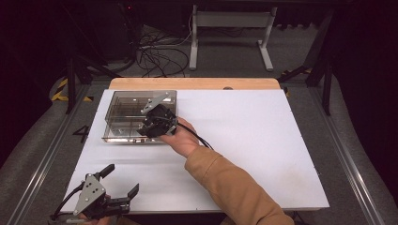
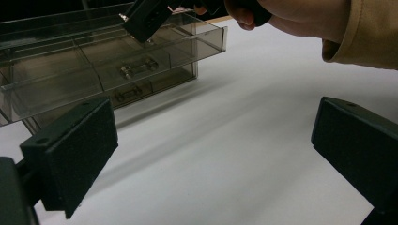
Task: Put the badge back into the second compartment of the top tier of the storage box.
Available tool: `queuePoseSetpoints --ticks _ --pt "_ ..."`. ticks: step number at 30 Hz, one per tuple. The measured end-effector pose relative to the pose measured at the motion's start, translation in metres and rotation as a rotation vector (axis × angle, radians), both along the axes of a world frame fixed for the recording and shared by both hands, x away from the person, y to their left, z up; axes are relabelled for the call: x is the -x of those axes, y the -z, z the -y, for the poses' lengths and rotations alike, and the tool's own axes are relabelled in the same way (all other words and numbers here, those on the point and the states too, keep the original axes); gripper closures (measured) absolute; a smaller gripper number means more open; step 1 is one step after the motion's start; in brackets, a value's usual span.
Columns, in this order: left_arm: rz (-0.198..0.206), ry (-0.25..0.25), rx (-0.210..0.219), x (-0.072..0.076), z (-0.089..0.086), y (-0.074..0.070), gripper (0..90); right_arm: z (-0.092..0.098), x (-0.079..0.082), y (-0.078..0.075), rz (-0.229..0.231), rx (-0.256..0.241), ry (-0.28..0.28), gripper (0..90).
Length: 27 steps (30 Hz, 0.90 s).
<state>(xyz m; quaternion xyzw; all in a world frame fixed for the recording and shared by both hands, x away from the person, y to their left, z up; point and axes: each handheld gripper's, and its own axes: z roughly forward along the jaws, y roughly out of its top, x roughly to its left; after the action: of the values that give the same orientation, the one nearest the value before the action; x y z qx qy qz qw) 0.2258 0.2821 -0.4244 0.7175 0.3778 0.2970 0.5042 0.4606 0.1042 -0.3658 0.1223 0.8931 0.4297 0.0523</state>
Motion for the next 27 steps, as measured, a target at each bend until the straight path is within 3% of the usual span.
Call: queuePoseSetpoints --ticks 23,27 --pt "0.002 0.008 0.007 -0.0023 0.0013 -0.0002 1.5 -0.0036 -0.0033 0.0073 -0.014 0.041 0.036 56.7" --pt "0.001 0.008 0.008 -0.0022 0.001 -0.0003 1.5 -0.0033 -0.004 0.0073 -0.013 0.034 0.041 53.2"
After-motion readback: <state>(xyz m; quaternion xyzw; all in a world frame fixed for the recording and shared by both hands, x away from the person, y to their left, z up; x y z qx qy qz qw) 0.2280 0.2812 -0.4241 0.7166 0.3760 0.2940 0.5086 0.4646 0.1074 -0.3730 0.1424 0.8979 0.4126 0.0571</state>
